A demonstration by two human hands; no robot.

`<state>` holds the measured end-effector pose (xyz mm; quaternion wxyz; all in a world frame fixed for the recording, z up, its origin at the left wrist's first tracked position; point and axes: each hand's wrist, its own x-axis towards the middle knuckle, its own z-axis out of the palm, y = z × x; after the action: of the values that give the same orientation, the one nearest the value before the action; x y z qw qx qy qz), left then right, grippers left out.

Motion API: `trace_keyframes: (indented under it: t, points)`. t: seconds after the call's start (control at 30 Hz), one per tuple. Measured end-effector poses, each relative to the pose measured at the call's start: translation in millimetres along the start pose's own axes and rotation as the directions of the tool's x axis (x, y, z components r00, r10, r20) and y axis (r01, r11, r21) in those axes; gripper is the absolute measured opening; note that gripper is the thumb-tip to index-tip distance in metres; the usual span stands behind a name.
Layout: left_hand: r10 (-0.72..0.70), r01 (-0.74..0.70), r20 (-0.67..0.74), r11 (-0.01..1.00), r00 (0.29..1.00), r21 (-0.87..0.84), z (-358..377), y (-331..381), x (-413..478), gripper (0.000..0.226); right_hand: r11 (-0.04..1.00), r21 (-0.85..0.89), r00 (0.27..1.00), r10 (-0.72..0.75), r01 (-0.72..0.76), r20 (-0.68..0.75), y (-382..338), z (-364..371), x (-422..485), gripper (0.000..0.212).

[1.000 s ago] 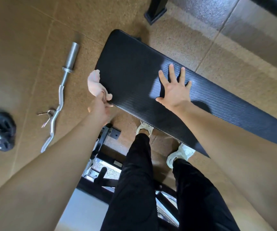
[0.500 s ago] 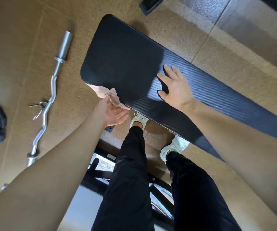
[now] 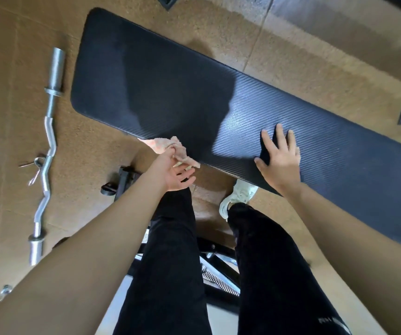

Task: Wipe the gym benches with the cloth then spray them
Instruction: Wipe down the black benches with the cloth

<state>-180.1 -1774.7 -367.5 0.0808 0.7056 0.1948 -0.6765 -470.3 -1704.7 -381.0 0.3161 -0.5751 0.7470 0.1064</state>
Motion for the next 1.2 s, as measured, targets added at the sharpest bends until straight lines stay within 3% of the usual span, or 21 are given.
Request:
trace_keyframes:
  t: [0.07, 0.17, 0.23, 0.33, 0.43, 0.5, 0.63, 0.73, 0.8, 0.9, 0.97, 1.0, 1.07, 1.13, 1.17, 1.2]
  points:
    - [0.012, -0.011, -0.017, 1.000, 1.000, 0.028, 14, -17, 0, 0.037, 0.995, 0.096, 0.999, -0.002, -0.003, 0.054, 2, -6, 3, 0.068]
    - [0.030, -0.027, -0.042, 0.998, 0.999, 0.063, 31, -38, -3, 0.030, 0.958, 0.287, 1.000, -0.023, 0.024, -0.008, 6, -11, -4, 0.053]
    - [0.022, -0.020, -0.045, 0.999, 0.999, 0.048, 34, -47, -4, 0.027, 0.820, 0.564, 0.995, 0.099, -0.099, 0.031, -1, -9, -19, 0.041]
    - [0.021, -0.020, -0.031, 1.000, 0.999, 0.013, 34, -47, -7, 0.028, 0.347, 0.819, 0.885, 0.274, -0.457, 0.377, -33, 2, -49, 0.022]
    - [0.028, -0.027, -0.057, 0.999, 0.998, 0.018, 34, -39, -15, 0.026, -0.217, 0.648, 0.646, 0.091, -0.730, 0.758, -61, 19, -66, 0.022]
    - [0.027, -0.025, -0.045, 0.999, 0.999, 0.045, 32, -31, -17, 0.028, -0.451, 0.505, 0.593, -0.071, -0.736, 0.802, -77, 36, -68, 0.030]
    - [0.014, -0.020, 0.036, 0.982, 0.999, 0.189, 27, -9, -28, 0.050, -0.613, 0.368, 0.607, -0.238, -0.700, 0.758, -117, 55, -53, 0.049]
    - [-0.004, -0.014, 0.049, 0.934, 0.999, 0.356, 26, 7, -38, 0.062, -0.701, 0.289, 0.637, -0.300, -0.652, 0.711, -146, 50, -35, 0.045]
    - [-0.018, -0.003, 0.044, 0.894, 0.999, 0.447, 23, 21, -42, 0.063, -0.740, 0.289, 0.660, -0.268, -0.607, 0.702, -159, 49, -24, 0.034]
    - [0.030, -0.019, -0.010, 0.819, 0.999, 0.573, 20, 39, -45, 0.059, -0.818, 0.235, 0.635, -0.192, -0.525, 0.748, -171, 48, -12, 0.028]
    - [0.249, -0.125, -0.073, 0.695, 0.966, 0.708, 16, 46, -40, 0.045, -0.882, 0.163, 0.589, -0.149, -0.442, 0.794, -175, 50, -10, 0.029]
    - [0.419, -0.212, -0.060, 0.572, 0.906, 0.792, 12, 50, -37, 0.033, -0.906, 0.141, 0.580, -0.130, -0.400, 0.804, -176, 48, -12, 0.032]
    - [0.678, -0.365, 0.152, 0.183, 0.719, 0.913, 0, 57, -28, 0.020, -0.946, 0.094, 0.588, -0.113, -0.309, 0.801, -173, 48, -17, 0.034]
    - [0.672, -0.388, 0.456, -0.263, 0.583, 0.883, -13, 61, -24, 0.020, -0.973, 0.050, 0.621, -0.105, -0.226, 0.777, -165, 49, -26, 0.035]
    - [0.610, -0.383, 0.577, -0.432, 0.543, 0.817, -16, 62, -21, 0.028, -0.982, 0.030, 0.644, -0.098, -0.185, 0.758, -159, 51, -30, 0.035]
    - [0.540, -0.375, 0.651, -0.539, 0.533, 0.754, -18, 62, -20, 0.037, -0.989, 0.007, 0.660, -0.091, -0.145, 0.746, -154, 51, -34, 0.035]
